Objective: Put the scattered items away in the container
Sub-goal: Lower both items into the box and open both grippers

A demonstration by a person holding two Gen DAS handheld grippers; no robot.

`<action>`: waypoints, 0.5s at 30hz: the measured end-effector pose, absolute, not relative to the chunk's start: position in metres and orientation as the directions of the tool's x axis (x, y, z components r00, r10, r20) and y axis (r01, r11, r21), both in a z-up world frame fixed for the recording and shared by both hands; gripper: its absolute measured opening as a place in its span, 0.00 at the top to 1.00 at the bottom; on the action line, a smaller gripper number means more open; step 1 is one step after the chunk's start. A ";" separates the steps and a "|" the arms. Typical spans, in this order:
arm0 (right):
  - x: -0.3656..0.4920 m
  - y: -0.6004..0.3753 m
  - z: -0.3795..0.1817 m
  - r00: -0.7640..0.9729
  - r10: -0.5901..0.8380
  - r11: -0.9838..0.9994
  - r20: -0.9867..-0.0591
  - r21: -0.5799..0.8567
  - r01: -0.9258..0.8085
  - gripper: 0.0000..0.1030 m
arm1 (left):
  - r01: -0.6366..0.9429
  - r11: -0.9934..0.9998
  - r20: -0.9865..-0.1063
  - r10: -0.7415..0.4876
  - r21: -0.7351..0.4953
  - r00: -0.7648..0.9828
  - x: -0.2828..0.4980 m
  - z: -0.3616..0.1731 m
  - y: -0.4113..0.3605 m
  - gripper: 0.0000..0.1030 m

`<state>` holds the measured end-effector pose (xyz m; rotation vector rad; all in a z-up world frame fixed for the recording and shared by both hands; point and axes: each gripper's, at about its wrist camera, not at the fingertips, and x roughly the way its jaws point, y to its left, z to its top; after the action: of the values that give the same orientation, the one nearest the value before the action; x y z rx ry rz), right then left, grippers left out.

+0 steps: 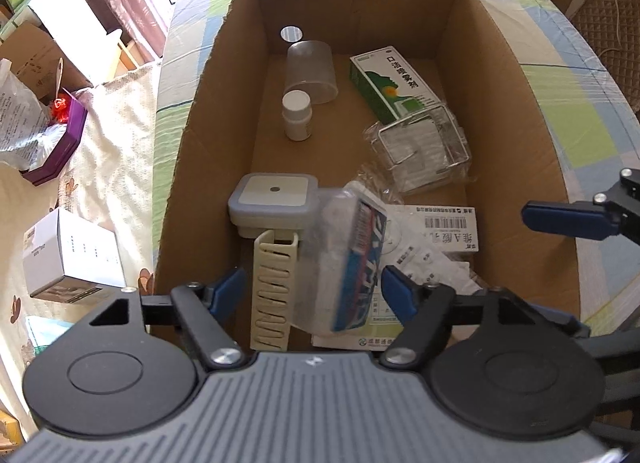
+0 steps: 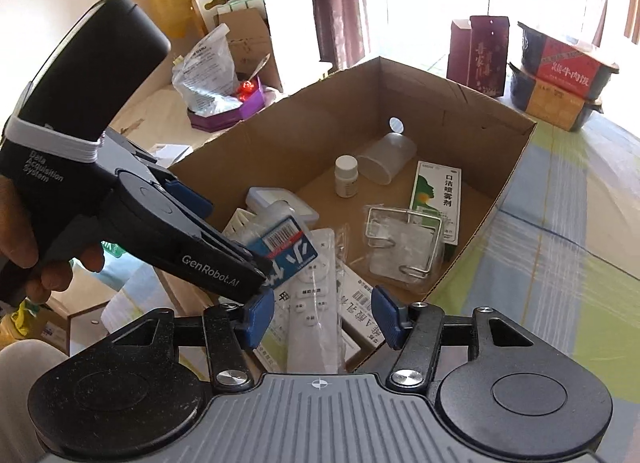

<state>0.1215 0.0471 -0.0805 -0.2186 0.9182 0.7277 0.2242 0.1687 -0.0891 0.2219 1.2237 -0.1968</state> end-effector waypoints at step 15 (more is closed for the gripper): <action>0.108 0.044 -0.070 0.427 0.458 0.756 -0.779 0.089 -0.649 0.41 | 0.261 0.961 -0.940 0.000 0.095 0.342 0.217 -0.083 0.168 0.20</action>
<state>0.1081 0.0444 -0.0700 -0.2396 0.8905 0.6992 0.2170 0.1682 -0.0829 0.2455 1.2131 -0.1712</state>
